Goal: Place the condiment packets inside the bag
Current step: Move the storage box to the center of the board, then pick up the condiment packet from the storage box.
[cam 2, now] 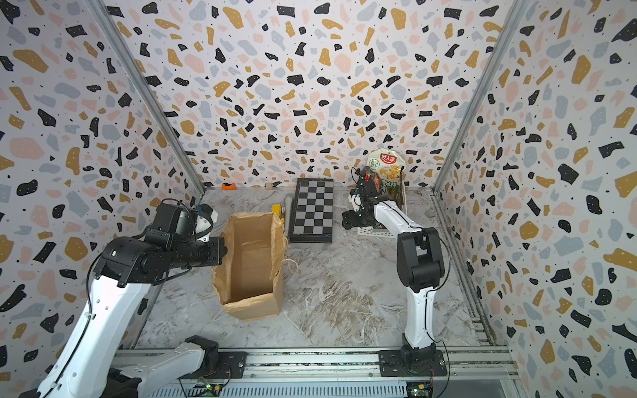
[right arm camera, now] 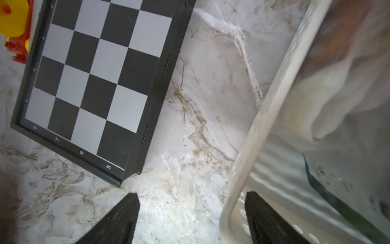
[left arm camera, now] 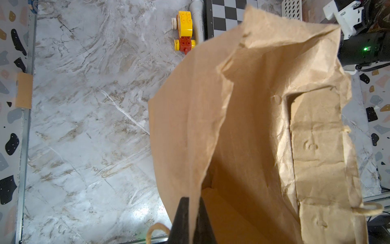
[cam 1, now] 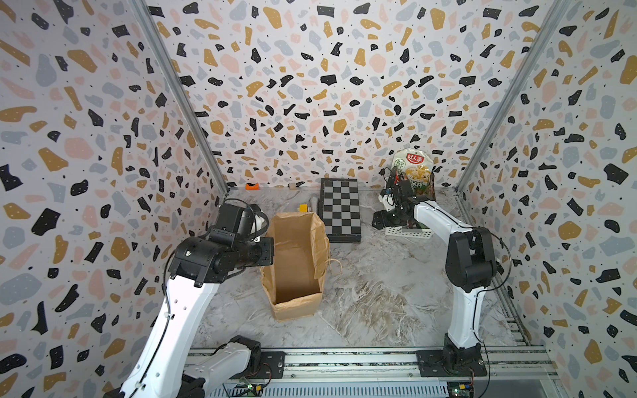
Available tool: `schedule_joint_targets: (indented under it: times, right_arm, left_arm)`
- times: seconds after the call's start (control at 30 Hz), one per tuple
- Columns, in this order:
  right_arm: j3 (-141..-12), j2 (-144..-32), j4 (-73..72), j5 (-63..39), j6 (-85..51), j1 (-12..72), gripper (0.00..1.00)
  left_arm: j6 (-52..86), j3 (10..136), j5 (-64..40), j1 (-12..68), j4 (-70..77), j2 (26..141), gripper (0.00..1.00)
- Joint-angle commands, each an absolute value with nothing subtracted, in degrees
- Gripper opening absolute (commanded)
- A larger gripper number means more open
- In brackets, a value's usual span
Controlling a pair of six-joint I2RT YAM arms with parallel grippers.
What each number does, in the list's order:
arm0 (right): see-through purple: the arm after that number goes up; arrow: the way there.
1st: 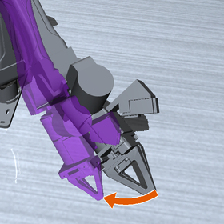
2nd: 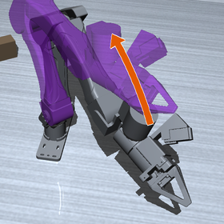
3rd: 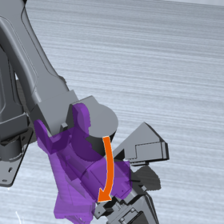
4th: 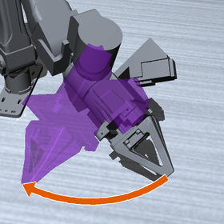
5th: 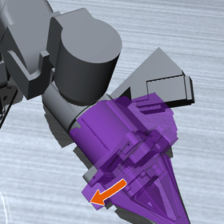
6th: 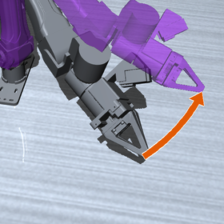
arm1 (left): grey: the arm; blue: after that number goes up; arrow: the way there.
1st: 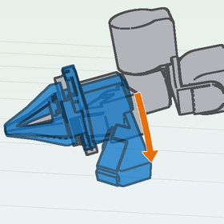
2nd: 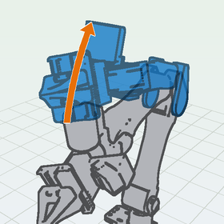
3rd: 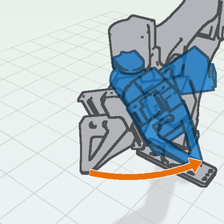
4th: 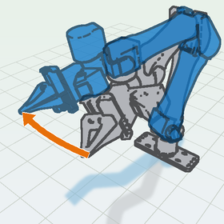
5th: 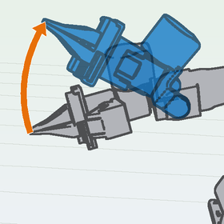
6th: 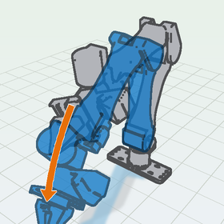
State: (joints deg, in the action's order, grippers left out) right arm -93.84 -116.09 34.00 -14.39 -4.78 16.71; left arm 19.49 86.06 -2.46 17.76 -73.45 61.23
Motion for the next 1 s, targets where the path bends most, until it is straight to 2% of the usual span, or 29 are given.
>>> schedule_joint_targets:
  times: [0.0,0.37,0.5,0.67,0.77,0.87,0.97]
  right_arm:
    - [-86.7,-110.2,44.1,-16.8,-5.3,17.1,0.84]
    - [-65.8,-92.5,44.5,-17.2,-7.7,17.1,0.84]
    - [-62.0,-84.6,46.4,-16.5,-8.3,17.2,0.82]
    - [-63.1,-70.3,48.7,-15.2,-8.5,17.2,0.82]
    - [-68.6,-63.7,51.0,-12.0,-7.9,17.1,0.84]
    - [-75.4,-62.3,52.6,-4.1,-7.0,13.8,0.87]
    - [-81.4,-65.5,52.5,-5.0,-6.1,6.5,0.87]
  left_arm:
    - [18.2,85.6,-2.2,18.0,-72.4,60.7,0.0]
    - [17.7,84.3,-2.6,17.9,-70.3,59.7,0.0]
    - [18.2,83.7,-3.0,17.9,-69.5,59.5,0.0]
    - [19.6,82.8,-3.2,18.0,-67.9,59.1,0.0]
    - [19.8,82.9,-4.1,17.9,-67.7,59.7,0.0]
    - [20.2,82.7,-5.3,18.0,-67.1,59.7,0.0]
    - [20.4,82.0,-5.8,18.0,-66.4,59.2,0.0]
